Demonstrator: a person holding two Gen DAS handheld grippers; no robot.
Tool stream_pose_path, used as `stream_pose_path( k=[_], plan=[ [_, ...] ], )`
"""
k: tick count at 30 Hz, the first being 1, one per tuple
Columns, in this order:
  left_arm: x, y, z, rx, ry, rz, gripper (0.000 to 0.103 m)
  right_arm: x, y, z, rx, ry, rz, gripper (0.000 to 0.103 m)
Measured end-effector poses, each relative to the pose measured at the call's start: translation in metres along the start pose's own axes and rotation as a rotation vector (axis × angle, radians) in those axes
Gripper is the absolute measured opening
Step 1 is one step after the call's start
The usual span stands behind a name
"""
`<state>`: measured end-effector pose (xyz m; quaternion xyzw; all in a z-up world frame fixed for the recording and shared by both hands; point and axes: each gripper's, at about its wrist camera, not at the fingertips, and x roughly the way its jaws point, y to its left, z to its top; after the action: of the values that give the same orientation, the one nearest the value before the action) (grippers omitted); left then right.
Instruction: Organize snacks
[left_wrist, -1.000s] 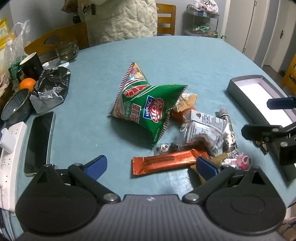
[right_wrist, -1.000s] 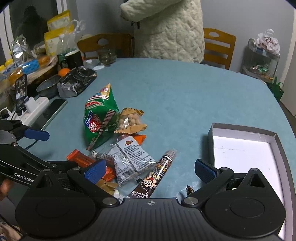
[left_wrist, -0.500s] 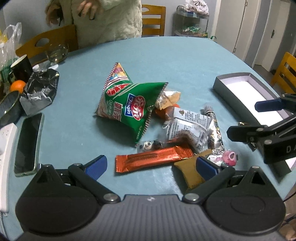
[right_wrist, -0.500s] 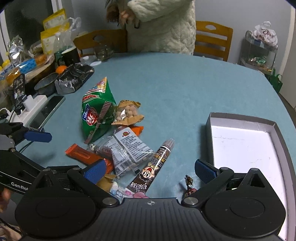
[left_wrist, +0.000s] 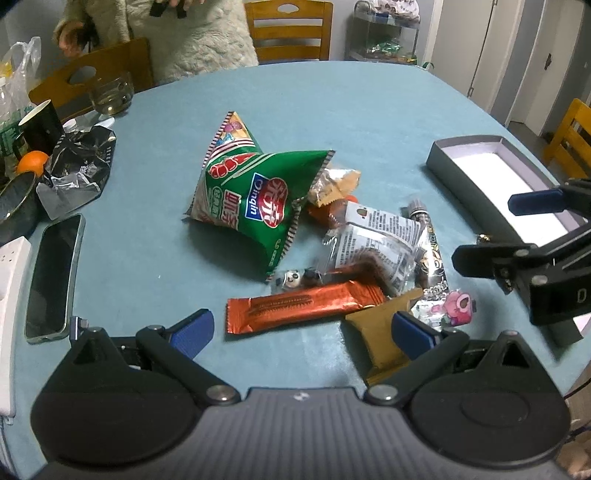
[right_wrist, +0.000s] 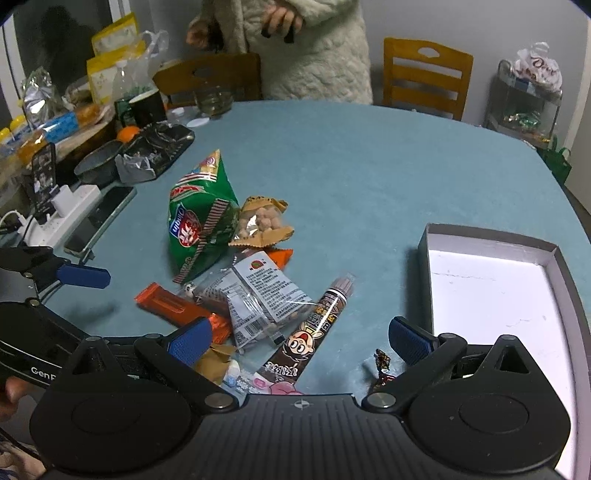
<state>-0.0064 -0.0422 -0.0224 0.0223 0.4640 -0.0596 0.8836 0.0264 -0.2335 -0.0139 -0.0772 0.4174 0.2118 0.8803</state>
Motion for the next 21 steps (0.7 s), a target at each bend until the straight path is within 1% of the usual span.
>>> stream_pose_path(
  k=[8,13,18,21],
  plan=[
    [0.0005,-0.0035,0.0019,0.004,-0.005,-0.043,0.103,0.0017,-0.0024,0.0006,-0.002,0.007,-0.003,0.103],
    [0.0071,-0.0047,0.003,0.004,0.035,-0.03,0.103,0.0031,-0.0036,0.0006,0.002,0.009,-0.003,0.103],
    [0.0073,0.0004,0.0026,-0.022,0.027,-0.051,0.103,0.0043,-0.0046,0.0006,0.003,0.014,0.003,0.103],
    [0.0064,-0.0007,0.0033,-0.014,0.021,-0.044,0.103,0.0048,-0.005,0.0008,0.005,0.017,0.003,0.103]
  ],
)
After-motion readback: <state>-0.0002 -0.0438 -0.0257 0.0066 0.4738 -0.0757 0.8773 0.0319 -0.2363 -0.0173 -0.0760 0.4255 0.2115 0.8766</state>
